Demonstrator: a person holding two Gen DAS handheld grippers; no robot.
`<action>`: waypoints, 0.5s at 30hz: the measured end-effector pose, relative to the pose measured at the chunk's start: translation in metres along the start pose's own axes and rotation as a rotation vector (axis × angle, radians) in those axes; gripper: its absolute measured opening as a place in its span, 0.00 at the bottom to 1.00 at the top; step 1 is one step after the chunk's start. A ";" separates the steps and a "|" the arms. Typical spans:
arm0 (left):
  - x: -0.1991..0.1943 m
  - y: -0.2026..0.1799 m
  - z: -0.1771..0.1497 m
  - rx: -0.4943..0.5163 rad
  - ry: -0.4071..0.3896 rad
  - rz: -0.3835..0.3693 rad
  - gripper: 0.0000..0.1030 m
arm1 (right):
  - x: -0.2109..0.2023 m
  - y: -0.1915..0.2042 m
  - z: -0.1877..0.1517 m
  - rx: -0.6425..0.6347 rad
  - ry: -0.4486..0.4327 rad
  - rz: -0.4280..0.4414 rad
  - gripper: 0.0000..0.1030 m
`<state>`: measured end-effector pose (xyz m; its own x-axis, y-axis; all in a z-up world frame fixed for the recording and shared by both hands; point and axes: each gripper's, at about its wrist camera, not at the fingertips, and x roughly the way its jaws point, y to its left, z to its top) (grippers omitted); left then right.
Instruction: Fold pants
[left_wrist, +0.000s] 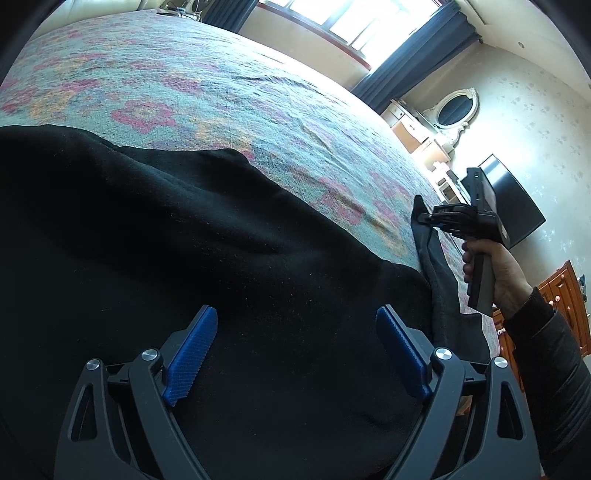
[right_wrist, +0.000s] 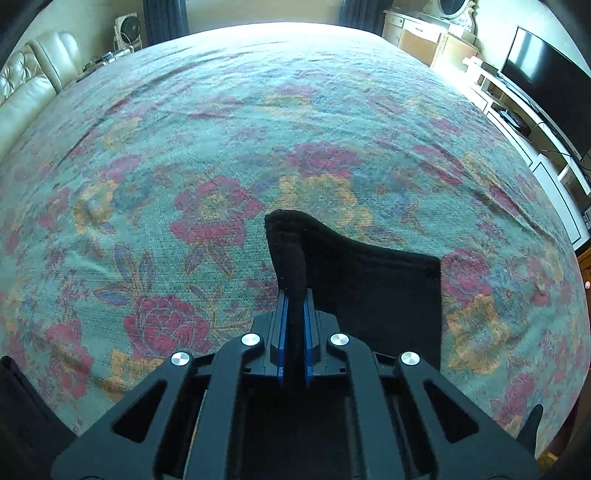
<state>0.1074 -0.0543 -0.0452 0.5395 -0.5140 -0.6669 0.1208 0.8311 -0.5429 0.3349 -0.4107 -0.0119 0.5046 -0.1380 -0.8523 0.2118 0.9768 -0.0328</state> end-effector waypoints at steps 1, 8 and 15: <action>0.000 -0.001 0.000 -0.005 -0.001 0.003 0.84 | -0.017 -0.011 -0.004 0.022 -0.037 0.036 0.06; -0.002 -0.009 -0.005 -0.014 -0.009 0.013 0.84 | -0.148 -0.133 -0.077 0.223 -0.269 0.211 0.06; 0.003 -0.026 -0.014 -0.002 0.007 0.007 0.84 | -0.166 -0.249 -0.194 0.470 -0.226 0.212 0.06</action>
<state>0.0945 -0.0806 -0.0401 0.5346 -0.5093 -0.6744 0.1153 0.8345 -0.5389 0.0358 -0.5989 0.0365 0.7329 -0.0286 -0.6798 0.4100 0.8159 0.4077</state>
